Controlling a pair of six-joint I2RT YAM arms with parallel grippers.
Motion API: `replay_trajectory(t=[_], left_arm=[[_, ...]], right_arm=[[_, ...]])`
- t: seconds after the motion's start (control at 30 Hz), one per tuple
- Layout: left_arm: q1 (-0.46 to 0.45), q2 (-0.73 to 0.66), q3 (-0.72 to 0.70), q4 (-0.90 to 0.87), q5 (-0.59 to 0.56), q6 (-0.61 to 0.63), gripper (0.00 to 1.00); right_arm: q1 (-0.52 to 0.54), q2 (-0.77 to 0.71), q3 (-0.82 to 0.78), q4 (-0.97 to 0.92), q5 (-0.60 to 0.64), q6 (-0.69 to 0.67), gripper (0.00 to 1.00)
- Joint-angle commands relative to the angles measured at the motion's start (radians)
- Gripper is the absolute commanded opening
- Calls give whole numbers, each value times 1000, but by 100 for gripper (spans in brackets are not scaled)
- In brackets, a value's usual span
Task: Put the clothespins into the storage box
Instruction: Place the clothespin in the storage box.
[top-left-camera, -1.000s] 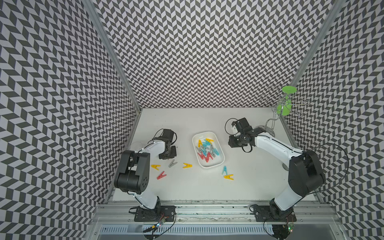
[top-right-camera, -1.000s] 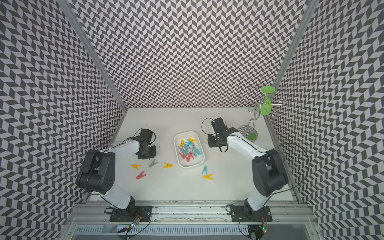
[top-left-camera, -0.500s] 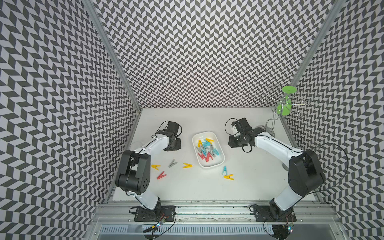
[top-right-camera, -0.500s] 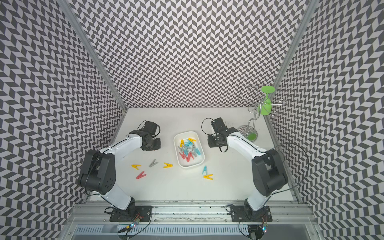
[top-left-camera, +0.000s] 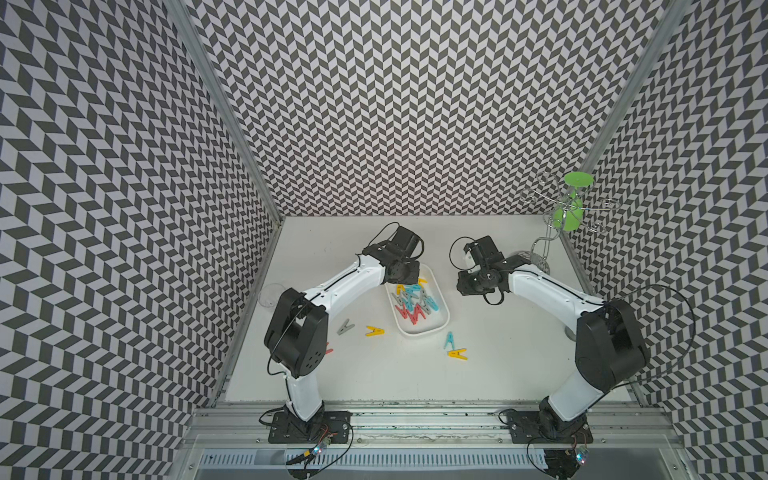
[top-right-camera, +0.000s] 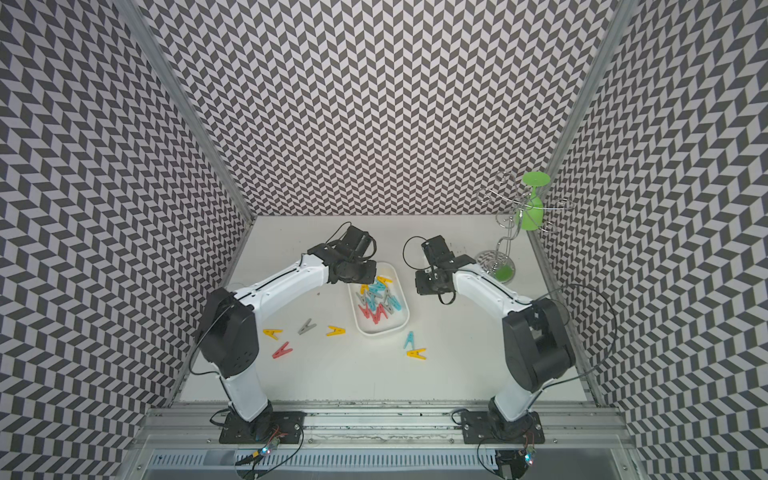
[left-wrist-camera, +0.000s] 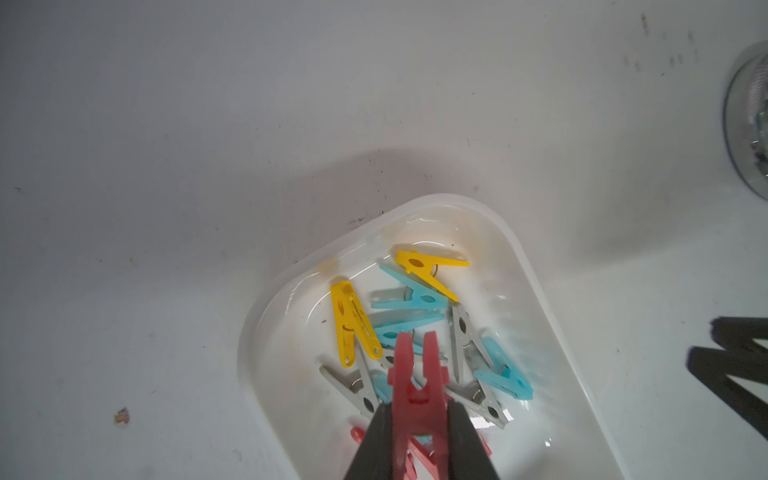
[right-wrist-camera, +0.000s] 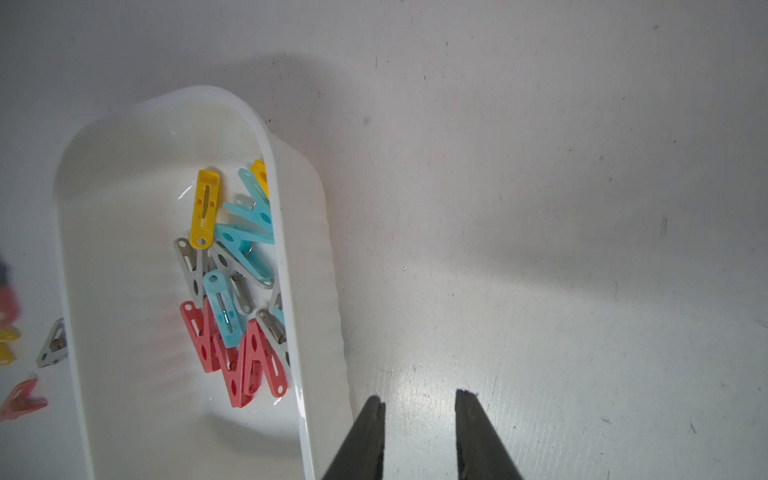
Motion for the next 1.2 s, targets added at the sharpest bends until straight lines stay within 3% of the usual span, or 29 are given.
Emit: replay_trajectory(t=[0.0, 0.33, 0.67, 0.97, 1.17], left_arm=[[-2, 68, 55, -5, -2, -12, 24], [1, 216, 138, -18, -4, -13, 24], [4, 251, 140, -22, -7, -18, 29], [17, 153, 152, -46, -6, -20, 37], [78, -1, 116, -81, -9, -30, 39]], right_arm=[[-7, -11, -5, 23, 16, 11, 32], [-9, -38, -21, 17, 12, 16, 32], [-9, -48, -28, 15, 12, 12, 32], [-9, -48, -27, 17, 8, 10, 32], [-9, -46, -10, 15, 7, 7, 32]])
